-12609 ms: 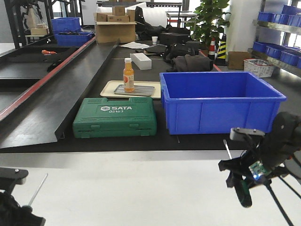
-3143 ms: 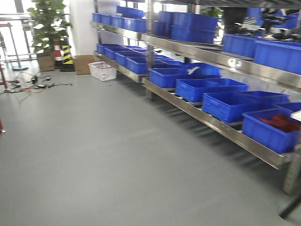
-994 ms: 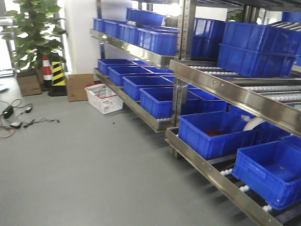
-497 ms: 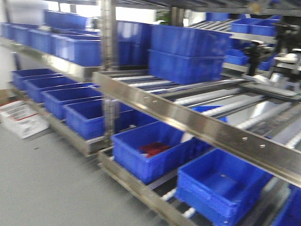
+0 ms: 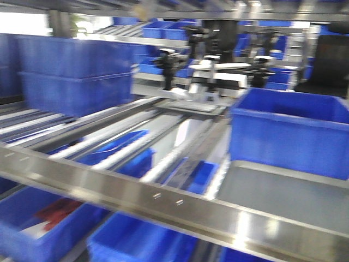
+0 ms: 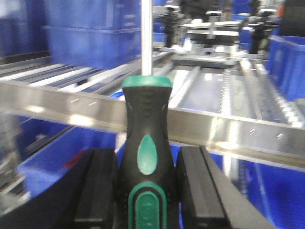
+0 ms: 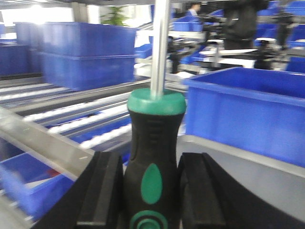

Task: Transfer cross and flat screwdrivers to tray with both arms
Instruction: 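Hold both screwdrivers while stopping in front of the grey tray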

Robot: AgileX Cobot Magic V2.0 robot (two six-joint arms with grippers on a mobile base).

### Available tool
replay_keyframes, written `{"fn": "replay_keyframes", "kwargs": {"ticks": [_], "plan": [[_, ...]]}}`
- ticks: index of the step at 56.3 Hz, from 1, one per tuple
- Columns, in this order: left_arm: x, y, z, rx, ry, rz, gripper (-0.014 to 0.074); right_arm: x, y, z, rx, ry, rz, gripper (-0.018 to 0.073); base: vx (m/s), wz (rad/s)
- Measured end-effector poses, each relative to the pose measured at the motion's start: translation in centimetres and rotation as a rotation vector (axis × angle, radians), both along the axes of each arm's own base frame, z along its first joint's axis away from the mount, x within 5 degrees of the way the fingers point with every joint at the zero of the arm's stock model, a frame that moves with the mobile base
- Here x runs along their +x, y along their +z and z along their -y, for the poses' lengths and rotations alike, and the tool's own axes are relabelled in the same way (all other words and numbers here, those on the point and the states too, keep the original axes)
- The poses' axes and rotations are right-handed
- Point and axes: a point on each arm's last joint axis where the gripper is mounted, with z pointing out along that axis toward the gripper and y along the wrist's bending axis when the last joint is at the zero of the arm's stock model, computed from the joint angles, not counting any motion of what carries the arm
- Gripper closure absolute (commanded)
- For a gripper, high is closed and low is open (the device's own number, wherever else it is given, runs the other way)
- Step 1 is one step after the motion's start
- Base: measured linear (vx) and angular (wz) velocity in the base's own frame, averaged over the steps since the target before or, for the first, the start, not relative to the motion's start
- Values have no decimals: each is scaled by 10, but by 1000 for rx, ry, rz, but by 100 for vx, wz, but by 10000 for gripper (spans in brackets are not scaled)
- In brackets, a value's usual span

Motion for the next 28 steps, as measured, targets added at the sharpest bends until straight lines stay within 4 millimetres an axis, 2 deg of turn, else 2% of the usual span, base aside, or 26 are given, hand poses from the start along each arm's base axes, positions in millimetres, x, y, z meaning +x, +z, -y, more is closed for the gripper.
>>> {"fn": "replay_keyframes", "kwargs": {"ticks": [28], "plan": [[0,0,0,0,0,0,599,0,0,0,0,0,0,567,27,-53]]}}
